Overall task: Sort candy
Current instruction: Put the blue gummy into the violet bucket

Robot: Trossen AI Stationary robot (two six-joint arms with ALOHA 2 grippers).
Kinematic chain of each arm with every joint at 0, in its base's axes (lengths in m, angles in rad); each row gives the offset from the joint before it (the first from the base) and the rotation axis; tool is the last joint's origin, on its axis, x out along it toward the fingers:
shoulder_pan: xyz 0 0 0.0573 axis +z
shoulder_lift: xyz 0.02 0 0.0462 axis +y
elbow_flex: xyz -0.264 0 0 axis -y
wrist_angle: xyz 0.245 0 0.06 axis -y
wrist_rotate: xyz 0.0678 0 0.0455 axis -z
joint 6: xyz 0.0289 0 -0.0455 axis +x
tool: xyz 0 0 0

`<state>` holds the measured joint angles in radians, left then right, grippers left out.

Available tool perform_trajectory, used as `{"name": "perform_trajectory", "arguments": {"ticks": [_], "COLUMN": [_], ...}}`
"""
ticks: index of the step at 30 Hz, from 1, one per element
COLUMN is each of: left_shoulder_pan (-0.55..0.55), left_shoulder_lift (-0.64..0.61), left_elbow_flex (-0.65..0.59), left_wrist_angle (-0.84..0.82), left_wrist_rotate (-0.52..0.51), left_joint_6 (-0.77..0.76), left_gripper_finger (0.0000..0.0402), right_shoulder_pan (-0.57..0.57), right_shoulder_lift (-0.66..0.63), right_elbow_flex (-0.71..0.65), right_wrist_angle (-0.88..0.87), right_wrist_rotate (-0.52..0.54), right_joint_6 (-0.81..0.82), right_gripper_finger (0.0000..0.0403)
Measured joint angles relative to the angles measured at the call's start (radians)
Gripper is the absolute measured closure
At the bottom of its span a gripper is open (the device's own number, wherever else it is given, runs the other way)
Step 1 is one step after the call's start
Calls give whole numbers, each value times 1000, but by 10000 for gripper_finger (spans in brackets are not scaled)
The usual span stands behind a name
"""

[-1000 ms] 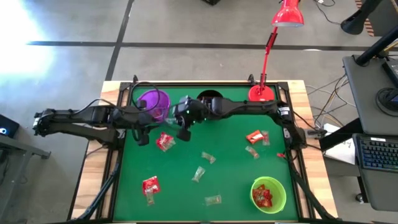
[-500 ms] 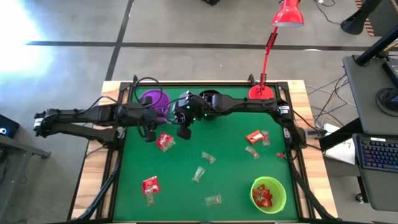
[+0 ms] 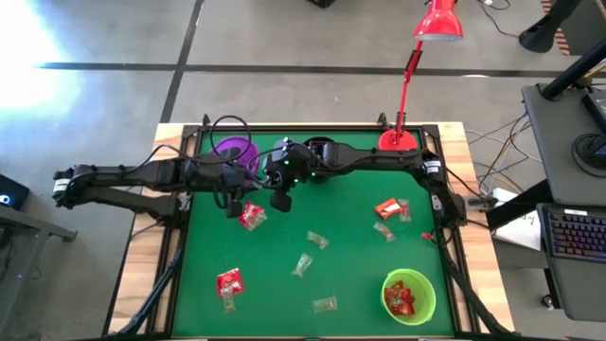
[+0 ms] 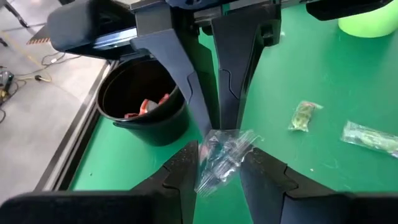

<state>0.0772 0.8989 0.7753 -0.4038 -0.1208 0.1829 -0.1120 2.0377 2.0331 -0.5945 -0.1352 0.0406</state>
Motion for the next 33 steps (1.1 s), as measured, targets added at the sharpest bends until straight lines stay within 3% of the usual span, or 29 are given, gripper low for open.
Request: {"name": "perform_trajectory", "arguments": {"ticks": [5,14,30,33], "left_shoulder_pan": [0,17,19,19], "left_shoulder_lift": [0,0,2,6], "left_elbow_flex": [0,0,0,0], "left_wrist_angle": [-5,-22,-24,-24], "left_wrist_rotate": [22,29,26,19], "left_joint_6": [-7,-19,-35,-35], "left_gripper_finger": [323,395,399,399], "right_shoulder_pan": [0,0,-8,-8], "right_shoulder_lift": [0,0,0,0], "right_elbow_flex": [0,0,1,1], "right_wrist_angle": [0,4,7,14], "right_wrist_rotate": [0,3,3,50], "right_joint_6": [0,5,53,64], "right_gripper_finger": [390,390,390,390]}}
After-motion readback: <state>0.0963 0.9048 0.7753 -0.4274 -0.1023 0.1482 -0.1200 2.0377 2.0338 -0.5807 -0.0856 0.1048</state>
